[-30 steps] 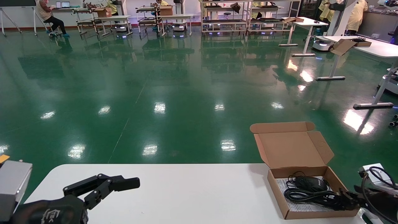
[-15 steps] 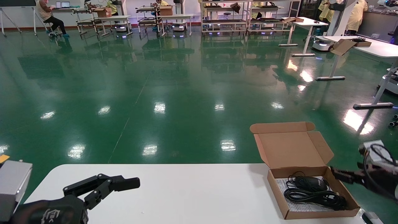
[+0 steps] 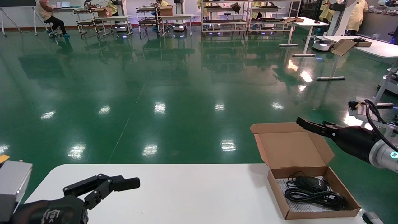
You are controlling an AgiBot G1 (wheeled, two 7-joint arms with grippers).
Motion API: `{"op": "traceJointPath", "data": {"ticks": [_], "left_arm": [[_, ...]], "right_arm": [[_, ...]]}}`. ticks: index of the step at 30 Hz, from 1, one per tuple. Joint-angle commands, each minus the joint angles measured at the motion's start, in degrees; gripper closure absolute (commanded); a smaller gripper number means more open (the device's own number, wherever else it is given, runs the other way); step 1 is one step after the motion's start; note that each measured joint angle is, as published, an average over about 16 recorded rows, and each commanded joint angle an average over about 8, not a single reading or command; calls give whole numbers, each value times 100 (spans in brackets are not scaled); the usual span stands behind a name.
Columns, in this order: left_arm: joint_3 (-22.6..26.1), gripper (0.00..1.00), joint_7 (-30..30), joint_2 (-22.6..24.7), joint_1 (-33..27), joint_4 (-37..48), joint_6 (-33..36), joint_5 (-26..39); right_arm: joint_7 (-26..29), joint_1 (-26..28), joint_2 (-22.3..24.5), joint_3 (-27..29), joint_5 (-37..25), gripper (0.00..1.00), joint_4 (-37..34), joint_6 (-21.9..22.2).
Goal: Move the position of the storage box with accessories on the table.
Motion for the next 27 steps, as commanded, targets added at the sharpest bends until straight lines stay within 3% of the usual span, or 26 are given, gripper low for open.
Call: {"op": "traceJointPath", "data": {"ticks": [1, 11, 27], "left_arm": [[0, 0, 0, 0, 0, 0, -1, 0], [0, 0, 0, 0, 0, 1, -1, 0], [0, 0, 0, 0, 0, 1, -1, 0]], "right_arm": [[106, 34, -22, 87, 132, 0, 29, -132], [56, -74, 41, 168, 44, 0, 175, -192], [70, -951, 612, 1387, -351, 0, 1931, -1359]]}}
